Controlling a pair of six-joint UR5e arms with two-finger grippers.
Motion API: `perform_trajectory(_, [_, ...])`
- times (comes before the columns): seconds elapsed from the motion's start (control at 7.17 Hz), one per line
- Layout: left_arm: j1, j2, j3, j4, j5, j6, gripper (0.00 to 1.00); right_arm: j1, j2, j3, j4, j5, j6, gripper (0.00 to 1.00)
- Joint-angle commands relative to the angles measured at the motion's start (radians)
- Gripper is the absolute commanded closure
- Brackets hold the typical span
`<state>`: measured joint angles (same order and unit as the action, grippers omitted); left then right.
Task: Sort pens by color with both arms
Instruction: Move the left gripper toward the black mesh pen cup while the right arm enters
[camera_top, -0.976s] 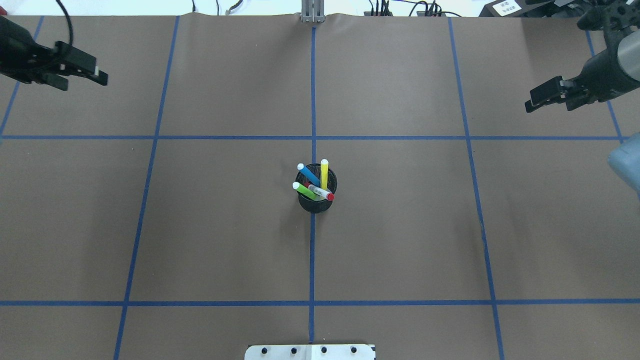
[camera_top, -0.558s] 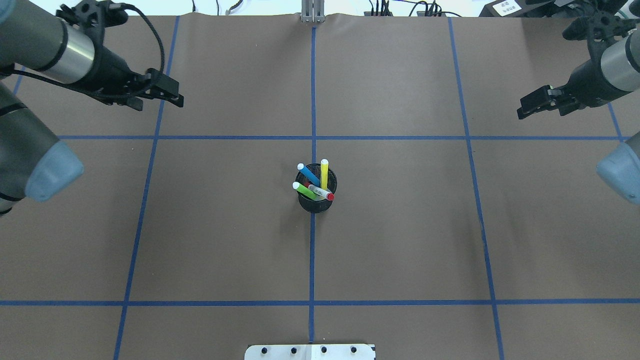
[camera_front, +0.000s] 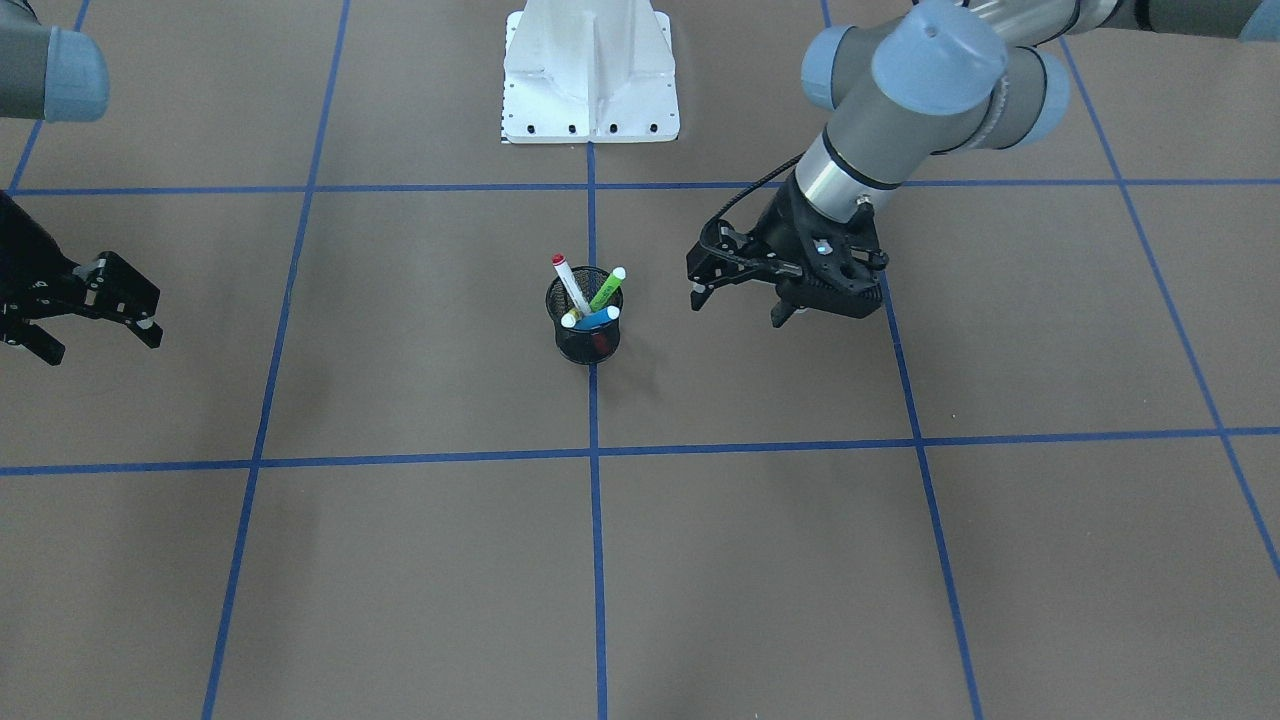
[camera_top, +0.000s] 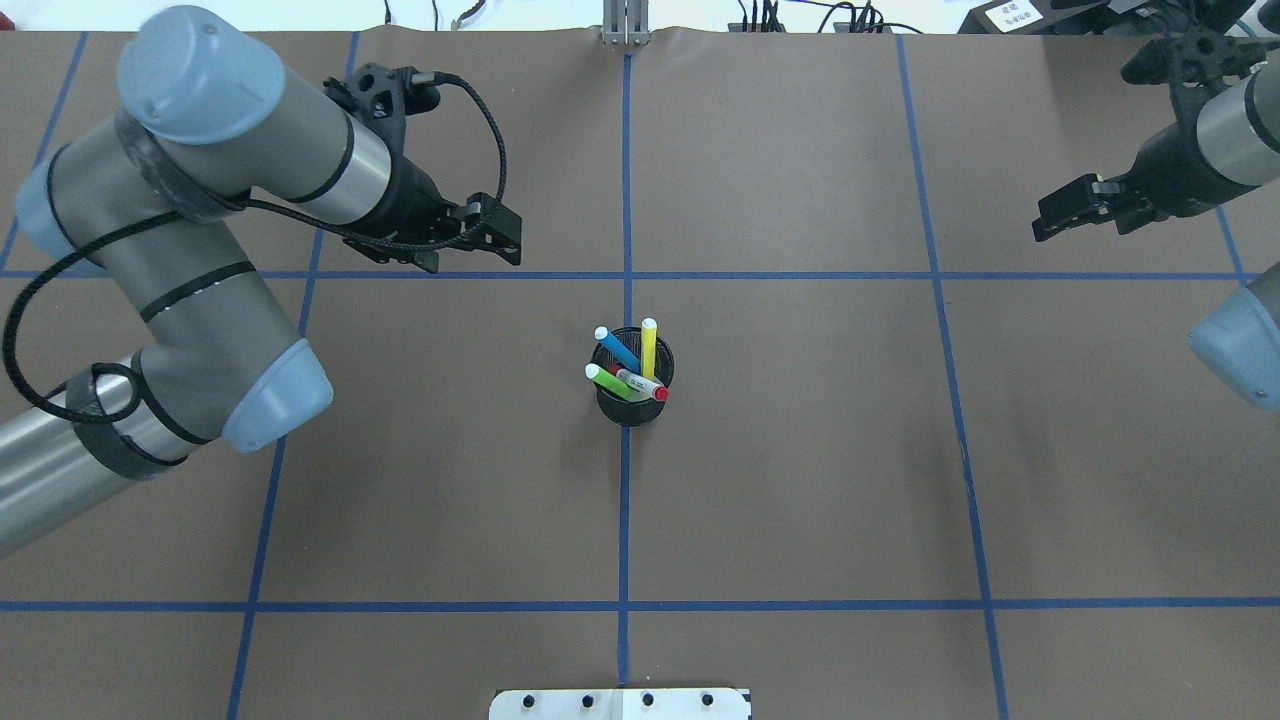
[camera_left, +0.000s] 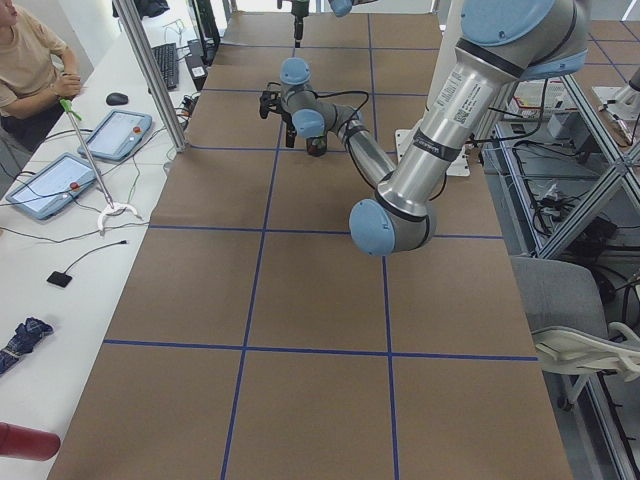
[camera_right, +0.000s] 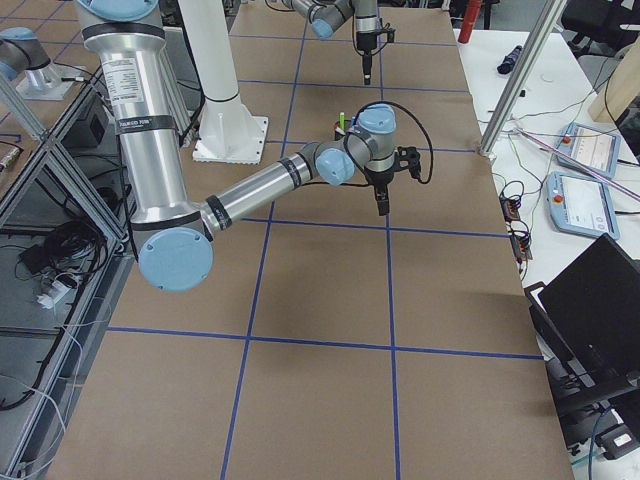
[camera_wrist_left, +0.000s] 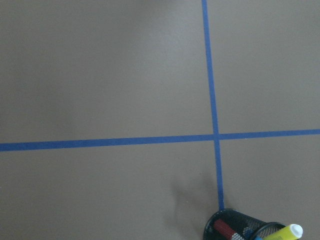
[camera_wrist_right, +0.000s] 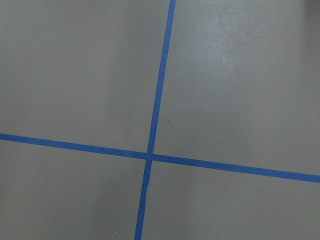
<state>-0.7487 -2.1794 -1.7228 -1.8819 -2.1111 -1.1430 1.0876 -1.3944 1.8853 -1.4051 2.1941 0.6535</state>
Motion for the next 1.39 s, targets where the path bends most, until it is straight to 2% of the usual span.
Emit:
perform_trajectory(0.0, [0.069,-0.069,0.054,-0.023,0.011,0.003,0.21,0.000,0.000,-0.002,0.000,-0.001,0.000,0.00])
perform_trajectory(0.14, [0.072,-0.076,0.116,-0.119,0.007,0.103,0.30,-0.002,-0.002,-0.002,0.000,-0.001,0.000,0.00])
perform_trajectory(0.28, [0.072,-0.109,0.185,-0.123,-0.001,0.186,0.31,-0.002,-0.002,-0.002,0.002,-0.001,0.000,0.00])
perform_trajectory(0.42, [0.072,-0.137,0.221,-0.114,-0.021,0.192,0.31,-0.002,-0.002,-0.002,0.002,-0.001,0.002,0.00])
perform_trajectory(0.56, [0.066,-0.179,0.226,-0.015,-0.070,0.200,0.30,-0.002,-0.002,-0.003,0.002,-0.001,0.000,0.00])
perform_trajectory(0.7, [0.065,-0.248,0.226,0.165,-0.095,0.250,0.30,-0.003,0.000,-0.003,0.002,-0.001,0.000,0.00])
perform_trajectory(0.84, [0.057,-0.290,0.227,0.261,-0.131,0.271,0.30,-0.003,0.000,-0.003,0.000,-0.001,0.000,0.00])
perform_trajectory(0.98, [0.048,-0.340,0.277,0.311,-0.145,0.290,0.31,-0.003,0.000,-0.003,0.002,-0.001,0.002,0.00])
perform_trajectory(1.12, [0.045,-0.458,0.413,0.402,-0.145,0.369,0.34,-0.003,0.000,-0.005,0.002,-0.001,0.000,0.00])
perform_trajectory(1.25, [0.045,-0.515,0.498,0.446,-0.145,0.429,0.37,-0.006,0.000,-0.005,0.002,-0.002,0.000,0.00])
